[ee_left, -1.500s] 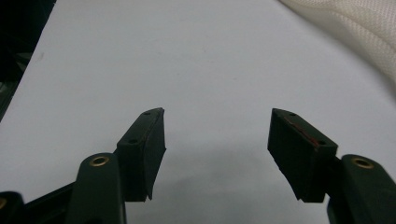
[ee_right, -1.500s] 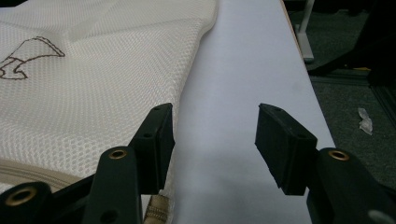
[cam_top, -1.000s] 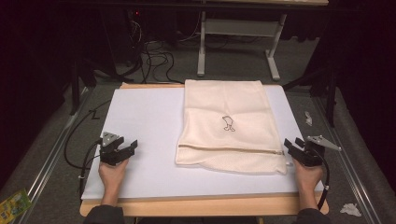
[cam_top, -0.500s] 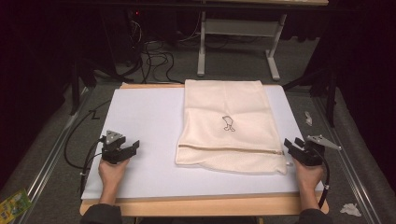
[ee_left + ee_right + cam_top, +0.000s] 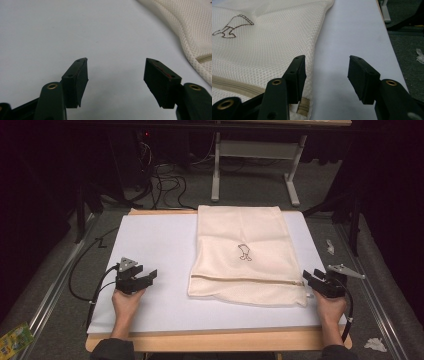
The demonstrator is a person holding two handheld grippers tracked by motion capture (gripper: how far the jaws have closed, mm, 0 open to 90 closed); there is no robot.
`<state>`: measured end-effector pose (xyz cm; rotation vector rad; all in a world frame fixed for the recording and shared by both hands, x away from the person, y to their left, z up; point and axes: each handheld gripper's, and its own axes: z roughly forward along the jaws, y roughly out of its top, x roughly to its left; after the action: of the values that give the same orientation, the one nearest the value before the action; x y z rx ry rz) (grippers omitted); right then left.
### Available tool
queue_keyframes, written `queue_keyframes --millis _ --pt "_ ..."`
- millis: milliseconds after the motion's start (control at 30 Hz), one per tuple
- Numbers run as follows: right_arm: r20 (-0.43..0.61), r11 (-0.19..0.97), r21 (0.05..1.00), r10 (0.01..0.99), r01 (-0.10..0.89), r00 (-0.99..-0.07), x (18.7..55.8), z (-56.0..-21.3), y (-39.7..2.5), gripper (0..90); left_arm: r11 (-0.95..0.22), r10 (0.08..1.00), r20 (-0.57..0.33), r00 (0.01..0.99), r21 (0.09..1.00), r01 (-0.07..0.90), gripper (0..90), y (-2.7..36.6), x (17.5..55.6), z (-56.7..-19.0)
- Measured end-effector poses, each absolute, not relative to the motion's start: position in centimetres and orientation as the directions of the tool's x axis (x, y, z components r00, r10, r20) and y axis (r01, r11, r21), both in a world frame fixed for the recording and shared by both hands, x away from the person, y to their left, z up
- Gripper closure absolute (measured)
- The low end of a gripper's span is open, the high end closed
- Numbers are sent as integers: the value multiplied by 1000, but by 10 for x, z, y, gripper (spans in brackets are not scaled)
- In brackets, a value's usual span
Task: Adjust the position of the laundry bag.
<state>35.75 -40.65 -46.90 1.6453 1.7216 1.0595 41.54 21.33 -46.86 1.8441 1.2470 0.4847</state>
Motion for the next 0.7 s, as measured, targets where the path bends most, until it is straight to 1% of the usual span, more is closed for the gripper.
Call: queue_keyframes --millis 233,333,433,567,700 --pt "156 -49 804 979 592 -131 355 -464 -406 489 -172 879 -131 459 809 561 361 200 415 -460" --pt "150 -38 803 979 595 -140 354 -458 -404 486 -172 869 -145 473 808 564 360 193 416 -456" --pt "141 -21 804 978 594 -155 353 -454 -402 489 -195 859 -138 493 803 563 359 181 417 -453" --pt "136 5 786 974 619 -179 356 -450 -397 487 -210 843 -145 518 798 565 352 169 418 -451" --pt "147 6 762 972 648 -181 358 -446 -392 479 -224 832 -152 533 788 574 344 157 419 -448"
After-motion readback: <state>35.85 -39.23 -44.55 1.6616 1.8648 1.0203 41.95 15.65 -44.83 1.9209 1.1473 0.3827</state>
